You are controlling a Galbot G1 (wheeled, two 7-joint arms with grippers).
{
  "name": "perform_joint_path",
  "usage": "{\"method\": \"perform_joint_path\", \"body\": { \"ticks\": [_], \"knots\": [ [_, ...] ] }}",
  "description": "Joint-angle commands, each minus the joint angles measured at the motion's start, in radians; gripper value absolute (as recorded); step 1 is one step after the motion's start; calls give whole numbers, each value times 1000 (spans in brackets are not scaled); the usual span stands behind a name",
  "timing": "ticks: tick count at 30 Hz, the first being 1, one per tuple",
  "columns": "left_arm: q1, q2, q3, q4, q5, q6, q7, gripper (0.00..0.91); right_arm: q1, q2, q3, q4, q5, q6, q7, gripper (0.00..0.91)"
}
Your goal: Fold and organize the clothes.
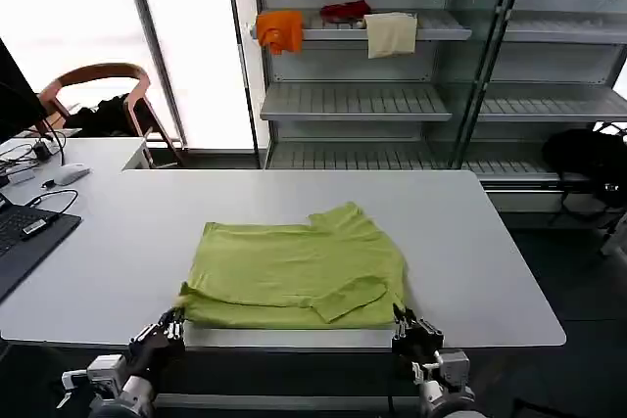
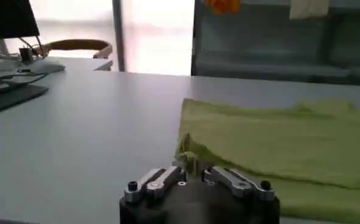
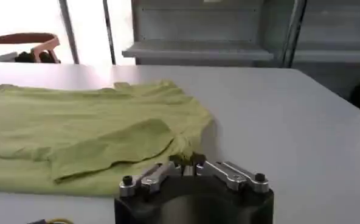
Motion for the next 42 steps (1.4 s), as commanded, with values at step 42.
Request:
{"method": "perform_joint_path", "body": {
  "ticks": [42],
  "knots": [
    [-893, 177, 255, 897, 82, 9, 204, 907, 870, 134, -89, -940, 15, -10, -128, 907]
  ]
}}
